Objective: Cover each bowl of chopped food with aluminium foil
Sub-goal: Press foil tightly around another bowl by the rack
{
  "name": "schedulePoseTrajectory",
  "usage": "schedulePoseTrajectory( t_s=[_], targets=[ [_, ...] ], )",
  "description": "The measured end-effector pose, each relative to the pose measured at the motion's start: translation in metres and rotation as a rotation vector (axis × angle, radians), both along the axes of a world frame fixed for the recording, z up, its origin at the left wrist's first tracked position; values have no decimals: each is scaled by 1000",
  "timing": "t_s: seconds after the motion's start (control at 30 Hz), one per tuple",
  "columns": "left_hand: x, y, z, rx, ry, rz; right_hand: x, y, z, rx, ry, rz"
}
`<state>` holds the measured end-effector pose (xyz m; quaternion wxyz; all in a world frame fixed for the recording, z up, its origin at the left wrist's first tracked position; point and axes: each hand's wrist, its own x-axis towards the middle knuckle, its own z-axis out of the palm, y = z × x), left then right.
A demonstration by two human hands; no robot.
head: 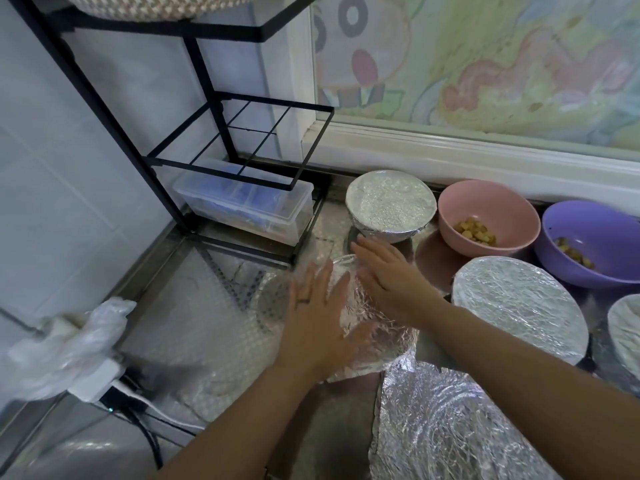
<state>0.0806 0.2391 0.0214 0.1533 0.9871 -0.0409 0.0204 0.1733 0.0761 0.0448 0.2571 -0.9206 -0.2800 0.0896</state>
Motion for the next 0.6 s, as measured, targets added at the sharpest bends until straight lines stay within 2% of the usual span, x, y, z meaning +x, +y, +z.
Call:
schedulePoseTrajectory(
  t_s=[0.1, 0.3, 0.6],
  targets=[
    [-7, -8, -4, 104, 79, -59, 8, 0, -13, -127, 26, 78],
    [-9, -5, -2, 174, 143, -129, 3, 2, -20, -225, -89, 53],
    [-13, -4, -4, 203, 125, -164, -2, 3, -27, -292, -167, 67]
  ],
)
